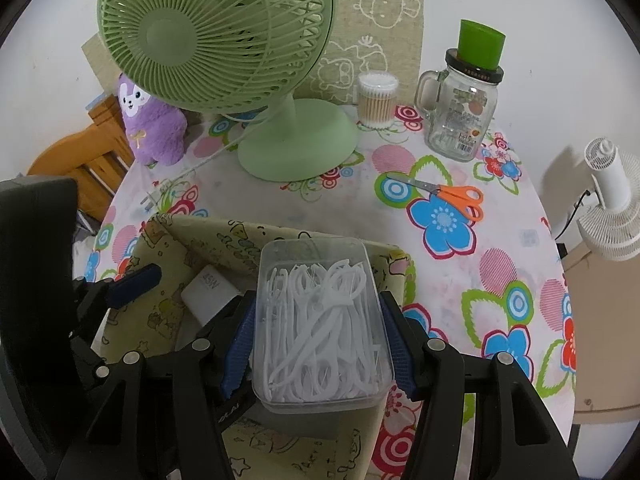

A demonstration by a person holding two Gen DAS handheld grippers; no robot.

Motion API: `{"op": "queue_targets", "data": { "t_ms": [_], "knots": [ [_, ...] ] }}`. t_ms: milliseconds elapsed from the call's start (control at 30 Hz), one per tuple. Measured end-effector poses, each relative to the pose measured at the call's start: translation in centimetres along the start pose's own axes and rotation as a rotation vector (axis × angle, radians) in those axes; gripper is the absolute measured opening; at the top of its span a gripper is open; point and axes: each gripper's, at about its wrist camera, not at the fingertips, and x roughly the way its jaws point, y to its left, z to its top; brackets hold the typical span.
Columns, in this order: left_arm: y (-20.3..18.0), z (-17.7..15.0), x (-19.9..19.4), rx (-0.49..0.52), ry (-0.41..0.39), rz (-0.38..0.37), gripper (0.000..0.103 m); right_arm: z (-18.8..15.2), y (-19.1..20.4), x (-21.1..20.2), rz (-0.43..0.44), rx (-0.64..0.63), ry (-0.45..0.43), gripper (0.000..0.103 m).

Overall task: Organize rigid objects
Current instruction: 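Open the left tool dropping the charger in the box while the right tool lowers the floss box in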

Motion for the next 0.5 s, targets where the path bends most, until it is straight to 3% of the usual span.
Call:
{"op": "queue_targets", "data": {
  "t_ms": [133,233,500],
  "knots": [
    [-0.3,-0.3,-1.6,0.036,-0.028,0.015,0.093,-0.4,0.2,-0.6,0.002,0.015,-0.014,0.062],
    [-0.7,-0.6,-2.8,0.068,-0.058,0.021,0.095,-0.6,0.7,-1.2,0.007,0.015,-0.037,0.061],
    [-0.2,-1.6,-3.3,0.052,-0.024,0.018,0.096,-2.0,1.4,-1.8,0.012,0.051,-0.021,0.062]
  ]
}}
